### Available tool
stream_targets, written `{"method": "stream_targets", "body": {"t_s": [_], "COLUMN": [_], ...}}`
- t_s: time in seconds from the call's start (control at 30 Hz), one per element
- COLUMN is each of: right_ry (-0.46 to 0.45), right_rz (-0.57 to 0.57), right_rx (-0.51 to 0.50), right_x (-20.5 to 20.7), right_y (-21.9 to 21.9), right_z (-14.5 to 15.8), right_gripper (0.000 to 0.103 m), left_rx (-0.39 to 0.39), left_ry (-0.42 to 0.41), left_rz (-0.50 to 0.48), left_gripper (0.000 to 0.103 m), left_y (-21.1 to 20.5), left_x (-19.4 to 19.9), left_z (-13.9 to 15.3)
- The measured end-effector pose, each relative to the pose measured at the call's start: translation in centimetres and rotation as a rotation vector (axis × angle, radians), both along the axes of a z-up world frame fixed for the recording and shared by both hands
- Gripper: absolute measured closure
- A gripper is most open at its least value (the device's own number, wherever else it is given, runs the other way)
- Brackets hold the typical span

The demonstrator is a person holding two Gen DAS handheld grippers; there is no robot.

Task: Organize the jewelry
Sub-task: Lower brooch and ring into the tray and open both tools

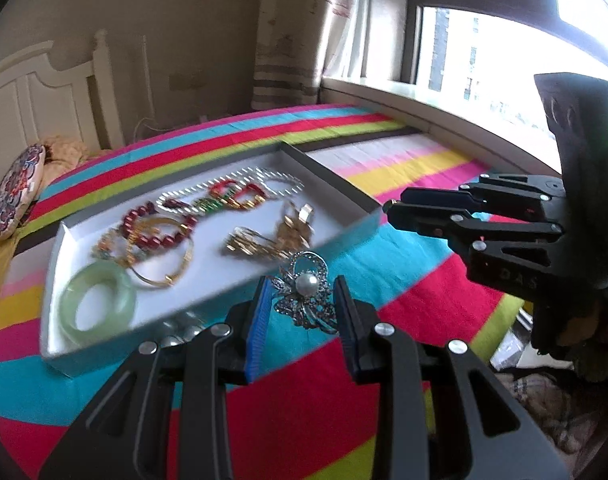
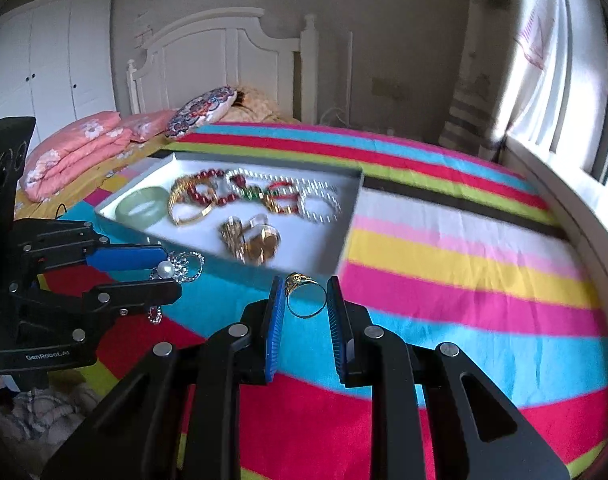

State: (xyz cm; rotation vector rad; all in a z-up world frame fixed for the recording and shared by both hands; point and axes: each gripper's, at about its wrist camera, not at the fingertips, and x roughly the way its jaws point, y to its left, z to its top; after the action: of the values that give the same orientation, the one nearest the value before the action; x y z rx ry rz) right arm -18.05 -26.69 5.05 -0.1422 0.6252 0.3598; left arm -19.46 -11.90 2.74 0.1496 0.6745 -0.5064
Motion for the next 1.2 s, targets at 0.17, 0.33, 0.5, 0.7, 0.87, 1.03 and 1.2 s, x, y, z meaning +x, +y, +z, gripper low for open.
{"method": "stream_targets", "body": {"t_s": [0.17,0.33,0.5,0.7,0.87,1.03,1.2], "right_ry": [-0.019,-0.007,0.036,0.066,0.088,0.096,0.044], "right_rz": [0.020,0.017,0.000,-0.006,-0.010,-0.022,-0.049], "right_rx": [-0.014,-0.014,0.014,0.002,-0.001,0.023,0.115], "right_x": [2.1,4.3,6.7,8.3,8.9,8.9,7.6], "right_y": [1.8,2.6,2.6,3.2,3.4,2.9,0.6], "right_z": [0.8,0.8,0.5,-0.4,-1.0,-0.9,0.9], "right_gripper": [0.082,0.082,0.082,0.082,0.081,0.060,0.059], "left_rx": [-0.023,-0.048,-0.027,0.032,0.059,0.045,-0.008], "left_ry": [-0.014,0.002,0.022,0.039,0.052,0.073,0.009], "left_rz": [0.048,0.075,0.081,0.083,0.086,0.123,0.212], "left_gripper": [0.072,0.072,0.072,0.077,0.077,0.056,0.022], "left_y": [1.7,2.7,2.0,0.4,0.0,0.8,3.9], "left_x": [2.2,5.2,7.6,9.4,10.2,10.6,8.7], "left_z": [1.7,2.5,2.6,1.4,1.1,0.8,2.4]}}
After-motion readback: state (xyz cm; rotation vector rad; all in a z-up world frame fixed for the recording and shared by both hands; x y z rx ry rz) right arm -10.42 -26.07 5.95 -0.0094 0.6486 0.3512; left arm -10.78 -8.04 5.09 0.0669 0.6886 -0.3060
